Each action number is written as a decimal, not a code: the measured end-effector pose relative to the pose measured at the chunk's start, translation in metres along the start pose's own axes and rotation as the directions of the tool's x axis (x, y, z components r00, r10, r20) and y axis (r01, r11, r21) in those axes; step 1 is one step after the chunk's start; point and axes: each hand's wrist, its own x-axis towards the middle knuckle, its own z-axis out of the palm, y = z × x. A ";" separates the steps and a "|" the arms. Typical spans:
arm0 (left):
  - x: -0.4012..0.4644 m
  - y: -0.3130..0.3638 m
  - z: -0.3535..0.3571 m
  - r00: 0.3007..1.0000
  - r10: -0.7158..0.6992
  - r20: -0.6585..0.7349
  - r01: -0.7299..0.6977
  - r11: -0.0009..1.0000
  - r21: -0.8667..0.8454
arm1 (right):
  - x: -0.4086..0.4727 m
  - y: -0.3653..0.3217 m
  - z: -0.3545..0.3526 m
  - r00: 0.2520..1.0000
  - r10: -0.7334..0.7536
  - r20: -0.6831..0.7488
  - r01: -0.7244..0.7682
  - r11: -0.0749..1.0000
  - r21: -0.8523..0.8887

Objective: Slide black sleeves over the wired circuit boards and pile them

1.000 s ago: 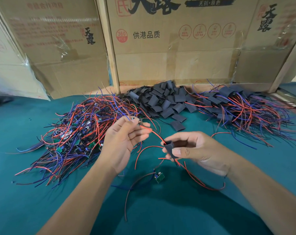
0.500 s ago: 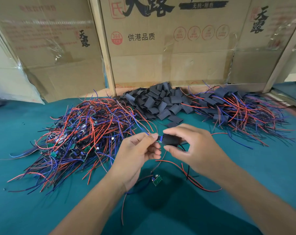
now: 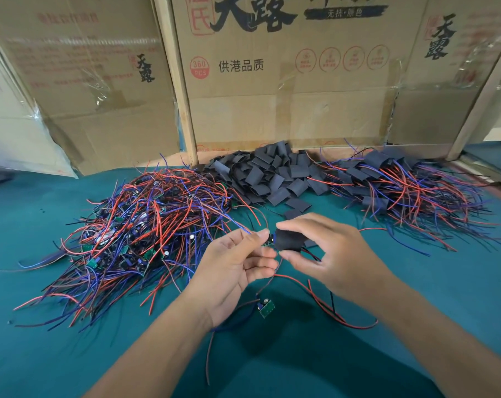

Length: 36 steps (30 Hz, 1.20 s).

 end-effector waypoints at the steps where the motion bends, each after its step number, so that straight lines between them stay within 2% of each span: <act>1: 0.000 -0.001 0.000 1.000 -0.004 0.021 0.004 1.000 0.011 | 0.000 0.000 0.000 1.000 0.003 0.001 -0.003 1.000 0.002; 4: -0.001 -0.001 0.000 0.998 -0.011 0.069 0.009 0.999 0.030 | -0.001 0.000 0.001 1.000 0.004 0.013 -0.004 1.000 0.018; 9: 0.001 -0.001 -0.002 0.999 -0.036 0.034 0.035 0.999 0.010 | -0.001 0.002 0.001 1.000 -0.002 0.014 0.001 1.000 0.024; 19: 0.001 -0.007 0.000 0.998 -0.023 0.056 0.023 1.000 0.002 | -0.002 0.003 0.003 0.999 -0.044 0.013 0.044 0.999 -0.008; 21: 0.001 -0.007 0.001 0.998 -0.028 0.058 0.029 0.999 -0.016 | -0.001 0.002 0.003 0.999 -0.032 0.010 0.032 0.999 0.019; 23: 0.001 -0.007 0.001 0.997 -0.028 0.070 0.031 0.999 -0.034 | -0.001 0.001 0.004 0.998 0.061 0.011 -0.062 0.990 0.130; 26: 0.000 -0.008 0.001 0.996 -0.025 0.082 0.028 0.999 -0.039 | 0.001 0.002 0.001 0.934 0.341 0.108 -0.356 0.855 0.377; 27: 0.000 -0.009 0.001 0.996 -0.021 0.081 0.024 0.999 -0.033 | 0.003 0.004 0.000 0.908 0.390 0.155 -0.418 0.801 0.429; 30: 0.001 -0.009 0.000 0.996 0.001 0.086 0.000 1.000 -0.009 | 0.004 0.007 -0.006 0.867 0.403 0.293 -0.498 0.681 0.537; 32: 0.001 -0.009 -0.001 0.997 0.014 0.081 -0.015 1.000 0.003 | 0.004 0.007 -0.008 0.859 0.392 0.330 -0.512 0.621 0.593; 36: 0.001 -0.010 -0.001 0.996 0.049 0.080 -0.050 0.999 0.015 | 0.004 0.007 -0.008 0.844 0.401 0.356 -0.534 0.576 0.619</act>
